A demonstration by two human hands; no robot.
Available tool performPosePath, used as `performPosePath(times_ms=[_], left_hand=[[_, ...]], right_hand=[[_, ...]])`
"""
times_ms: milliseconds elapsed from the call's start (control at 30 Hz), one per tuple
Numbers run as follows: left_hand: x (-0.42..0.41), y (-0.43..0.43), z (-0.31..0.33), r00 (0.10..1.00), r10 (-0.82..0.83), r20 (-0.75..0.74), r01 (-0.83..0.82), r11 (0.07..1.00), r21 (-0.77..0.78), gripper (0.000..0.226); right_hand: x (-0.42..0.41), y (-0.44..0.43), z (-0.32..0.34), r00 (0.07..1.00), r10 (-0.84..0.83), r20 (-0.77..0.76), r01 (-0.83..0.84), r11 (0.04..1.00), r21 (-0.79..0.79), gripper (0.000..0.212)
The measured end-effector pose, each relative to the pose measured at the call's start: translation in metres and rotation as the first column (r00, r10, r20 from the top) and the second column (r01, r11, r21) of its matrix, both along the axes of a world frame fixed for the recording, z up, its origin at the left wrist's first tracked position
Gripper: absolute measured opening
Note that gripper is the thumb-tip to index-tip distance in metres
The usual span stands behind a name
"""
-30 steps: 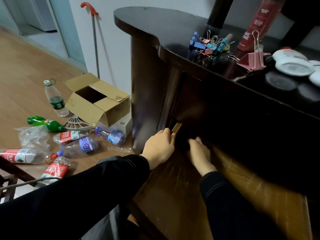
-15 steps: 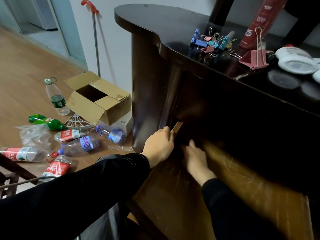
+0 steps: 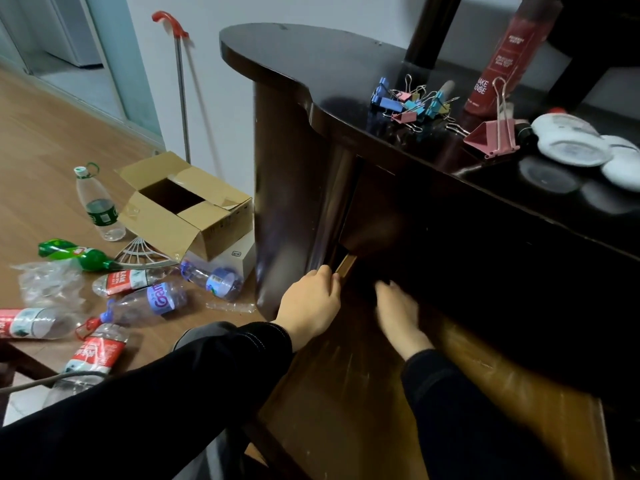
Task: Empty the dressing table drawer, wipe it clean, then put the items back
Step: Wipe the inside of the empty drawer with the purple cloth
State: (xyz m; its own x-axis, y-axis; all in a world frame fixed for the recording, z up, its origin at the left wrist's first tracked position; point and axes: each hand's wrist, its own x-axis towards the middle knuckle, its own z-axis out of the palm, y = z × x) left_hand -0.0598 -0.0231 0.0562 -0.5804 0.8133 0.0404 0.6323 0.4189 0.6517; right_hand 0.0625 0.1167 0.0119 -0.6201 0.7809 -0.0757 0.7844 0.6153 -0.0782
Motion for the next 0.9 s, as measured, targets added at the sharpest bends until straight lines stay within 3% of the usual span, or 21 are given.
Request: performPosePath(times_ms=[167, 300, 367, 467, 567, 633, 800, 900], left_hand=[[0.0, 0.003, -0.001, 0.999, 0.0, -0.049, 0.0, 1.0, 0.011, 0.032], [0.0, 0.002, -0.002, 0.999, 0.008, -0.031, -0.008, 1.0, 0.002, 0.032], [-0.001, 0.003, -0.005, 1.0, 0.008, -0.027, -0.008, 1.0, 0.008, 0.033], [-0.003, 0.005, -0.01, 0.998, -0.004, -0.06, 0.004, 1.0, 0.003, 0.035], [-0.005, 0.007, -0.016, 0.996, -0.02, -0.088, 0.021, 1.0, 0.012, 0.027], [-0.006, 0.007, -0.016, 0.997, -0.024, -0.079, 0.026, 0.999, 0.022, 0.024], [-0.005, 0.003, -0.013, 0.997, -0.036, -0.065, 0.037, 0.999, 0.009, 0.022], [-0.003, 0.002, -0.011, 0.998, -0.035, -0.06, 0.036, 0.999, 0.013, 0.022]], right_hand=[[0.041, -0.018, -0.014, 0.989, 0.142, -0.037, -0.138, 0.987, 0.085, 0.053], [0.022, 0.021, -0.001, 0.992, -0.096, -0.082, 0.091, 0.994, -0.067, 0.042], [0.009, 0.021, 0.002, 0.988, -0.155, -0.012, 0.154, 0.987, -0.046, 0.04], [0.011, -0.007, -0.003, 0.997, -0.075, -0.034, 0.074, 0.997, -0.009, 0.035], [0.039, -0.033, -0.024, 0.997, 0.056, -0.043, -0.054, 0.997, 0.062, 0.055], [0.046, -0.021, -0.026, 0.994, 0.098, -0.052, -0.093, 0.992, 0.08, 0.057], [0.028, 0.007, -0.006, 0.989, -0.121, -0.085, 0.121, 0.993, -0.012, 0.051], [0.031, -0.023, -0.01, 0.999, -0.026, -0.021, 0.027, 0.997, 0.07, 0.053]])
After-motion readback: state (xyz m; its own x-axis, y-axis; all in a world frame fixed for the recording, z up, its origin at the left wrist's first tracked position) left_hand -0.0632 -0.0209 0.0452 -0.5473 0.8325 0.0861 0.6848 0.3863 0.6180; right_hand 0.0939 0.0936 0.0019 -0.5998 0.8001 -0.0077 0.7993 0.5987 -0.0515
